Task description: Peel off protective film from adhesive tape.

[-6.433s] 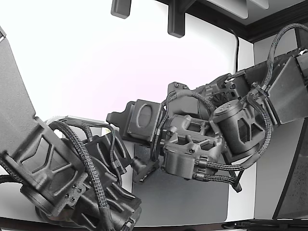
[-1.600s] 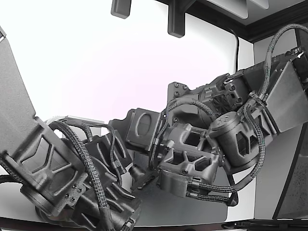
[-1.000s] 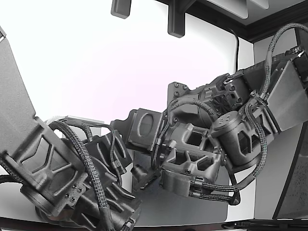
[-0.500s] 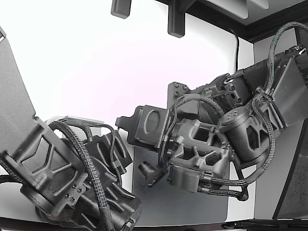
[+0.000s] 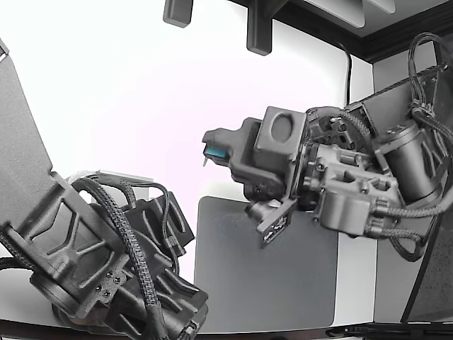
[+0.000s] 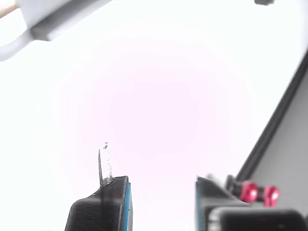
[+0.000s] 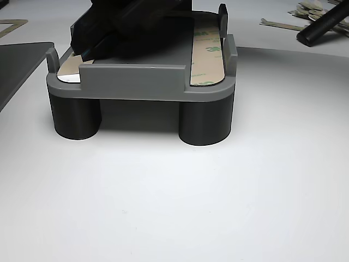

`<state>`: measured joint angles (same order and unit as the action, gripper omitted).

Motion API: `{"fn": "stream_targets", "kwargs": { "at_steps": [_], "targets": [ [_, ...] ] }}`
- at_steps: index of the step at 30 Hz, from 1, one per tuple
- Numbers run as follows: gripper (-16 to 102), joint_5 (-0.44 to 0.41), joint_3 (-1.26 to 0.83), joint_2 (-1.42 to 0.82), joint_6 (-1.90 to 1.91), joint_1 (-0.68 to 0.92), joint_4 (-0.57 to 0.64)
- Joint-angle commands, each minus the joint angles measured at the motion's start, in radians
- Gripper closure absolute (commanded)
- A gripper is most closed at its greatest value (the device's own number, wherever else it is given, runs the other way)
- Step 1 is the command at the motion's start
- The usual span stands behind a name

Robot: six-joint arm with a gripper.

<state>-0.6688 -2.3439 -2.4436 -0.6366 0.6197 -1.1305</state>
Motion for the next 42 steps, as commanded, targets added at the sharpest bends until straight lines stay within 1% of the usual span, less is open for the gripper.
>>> {"fn": "stream_targets", "kwargs": {
  "at_steps": [1, 2, 4, 7, 10, 11, 14, 18, 20, 22, 25, 27, 34, 42],
  "targets": [
    [-9, 0.095, 0.063, -0.061, 0.149, -0.118, -0.011],
    [-5, 0.126, 0.081, -0.066, 0.138, -0.155, -0.009],
    [-10, 0.190, 0.117, -0.074, 0.146, -0.238, 0.002],
    [-14, 0.367, 0.144, -0.110, 0.193, -0.393, 0.028],
    [-14, 0.571, 0.106, -0.193, 0.279, -0.548, 0.094],
    [-14, 0.603, 0.100, -0.224, 0.314, -0.571, 0.101],
    [-14, 0.626, 0.078, -0.296, 0.459, -0.598, 0.067],
    [-14, 0.635, -0.071, -0.443, 0.638, -0.614, 0.124],
    [-14, 0.676, -0.138, -0.511, 0.676, -0.660, 0.132],
    [-14, 0.733, -0.169, -0.511, 0.681, -0.721, 0.127],
    [-14, 0.762, -0.244, -0.511, 0.681, -0.765, 0.155],
    [-14, 0.798, -0.298, -0.511, 0.673, -0.802, 0.173],
    [-14, 0.781, -0.295, -0.511, 0.681, -0.802, 0.167],
    [-14, 0.781, -0.295, -0.511, 0.681, -0.802, 0.167]
  ]
}}
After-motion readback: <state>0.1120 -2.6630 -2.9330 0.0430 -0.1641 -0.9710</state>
